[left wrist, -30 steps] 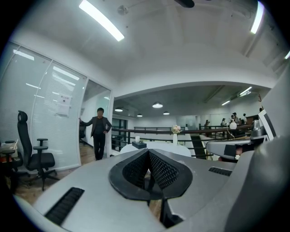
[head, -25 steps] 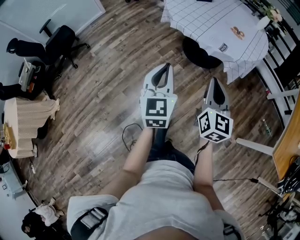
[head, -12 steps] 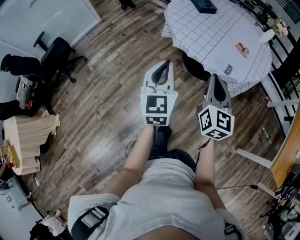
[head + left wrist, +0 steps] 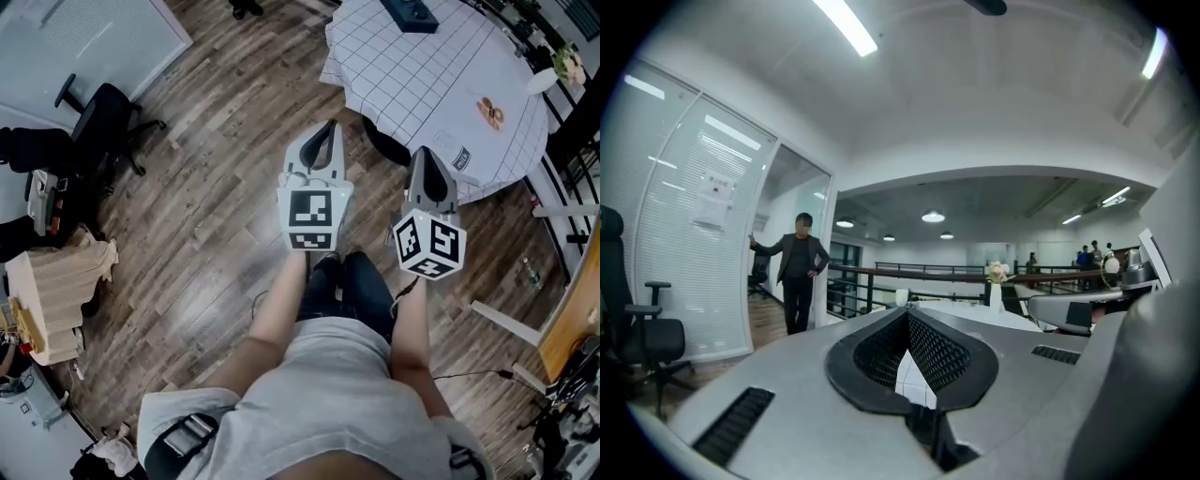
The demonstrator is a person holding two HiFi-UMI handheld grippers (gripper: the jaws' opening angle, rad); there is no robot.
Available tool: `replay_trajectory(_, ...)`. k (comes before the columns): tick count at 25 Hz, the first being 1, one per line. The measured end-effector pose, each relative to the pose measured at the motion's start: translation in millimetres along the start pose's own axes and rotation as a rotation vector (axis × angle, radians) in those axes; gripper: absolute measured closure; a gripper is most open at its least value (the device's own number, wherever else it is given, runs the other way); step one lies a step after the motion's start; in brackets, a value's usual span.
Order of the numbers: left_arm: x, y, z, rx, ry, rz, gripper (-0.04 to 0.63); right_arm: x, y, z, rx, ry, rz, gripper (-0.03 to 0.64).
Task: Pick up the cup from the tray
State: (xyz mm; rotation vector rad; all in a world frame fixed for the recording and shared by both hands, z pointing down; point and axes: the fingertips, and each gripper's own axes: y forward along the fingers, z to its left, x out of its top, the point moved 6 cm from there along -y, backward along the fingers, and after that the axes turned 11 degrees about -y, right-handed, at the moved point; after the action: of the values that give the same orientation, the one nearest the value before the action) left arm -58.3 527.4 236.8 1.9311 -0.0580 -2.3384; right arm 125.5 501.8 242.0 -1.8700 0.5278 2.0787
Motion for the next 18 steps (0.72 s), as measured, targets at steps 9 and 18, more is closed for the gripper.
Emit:
replay_trajectory(9, -3.8, 55.5, 21.0, 0.052, -0.016, 0.017, 0.588, -9.1, 64.6, -17.2, 0.032, 0.019, 0.019, 0.609)
replay_trajectory(18, 8.5, 144.5, 34.1, 0.077, 0.006, 0.017, 0.588, -8.8, 158.0, -55.1, 0.051, 0.042, 0.015, 0.608)
